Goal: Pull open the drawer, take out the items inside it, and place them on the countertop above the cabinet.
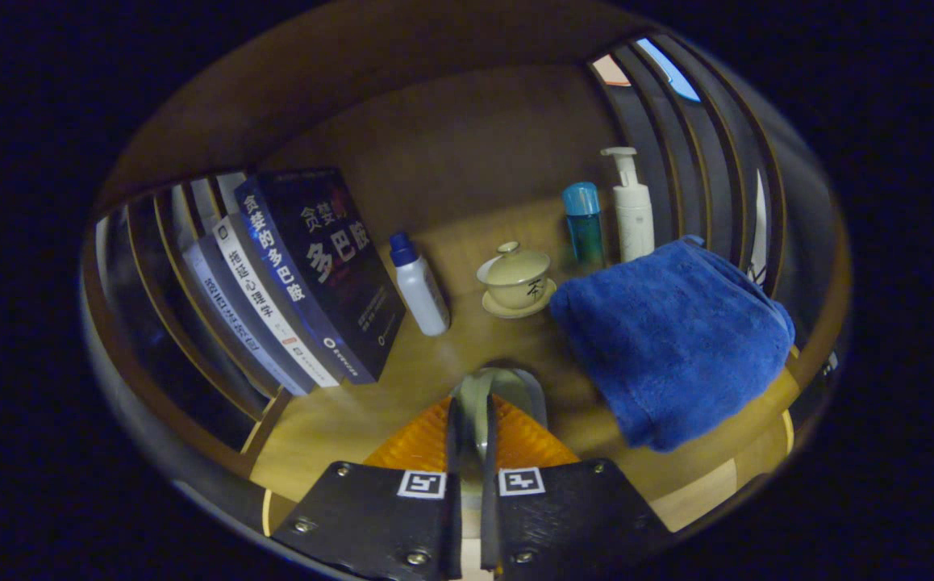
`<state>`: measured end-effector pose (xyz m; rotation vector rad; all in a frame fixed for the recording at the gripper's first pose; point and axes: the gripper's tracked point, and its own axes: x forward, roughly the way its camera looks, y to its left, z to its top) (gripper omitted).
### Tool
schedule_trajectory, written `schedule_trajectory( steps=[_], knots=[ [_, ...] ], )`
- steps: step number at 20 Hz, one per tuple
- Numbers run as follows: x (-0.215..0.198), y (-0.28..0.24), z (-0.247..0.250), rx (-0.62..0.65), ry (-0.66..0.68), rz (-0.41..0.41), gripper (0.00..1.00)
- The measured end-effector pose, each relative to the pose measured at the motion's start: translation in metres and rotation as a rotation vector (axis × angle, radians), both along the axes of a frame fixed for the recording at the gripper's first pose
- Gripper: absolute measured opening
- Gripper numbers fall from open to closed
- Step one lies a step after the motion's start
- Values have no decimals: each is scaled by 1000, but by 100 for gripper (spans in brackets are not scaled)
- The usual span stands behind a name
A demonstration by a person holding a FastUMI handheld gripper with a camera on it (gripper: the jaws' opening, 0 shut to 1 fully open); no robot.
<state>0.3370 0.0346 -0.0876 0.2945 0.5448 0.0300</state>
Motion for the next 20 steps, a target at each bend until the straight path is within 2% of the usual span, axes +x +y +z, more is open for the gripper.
schedule_trajectory(
  steps=[4, 5, 6, 11, 15, 20],
  knots=[
    [2, -2, -10, 40, 64, -33, 10],
    [0, 0, -6, 66, 62, -25, 20],
    [-1, 7, 0, 107, 59, -15, 24],
    [-37, 15, 21, 124, 64, 11, 99],
    [-71, 12, 54, 89, -12, 36, 99],
    [-127, 22, 106, 55, -131, 153, 99]
  ],
)
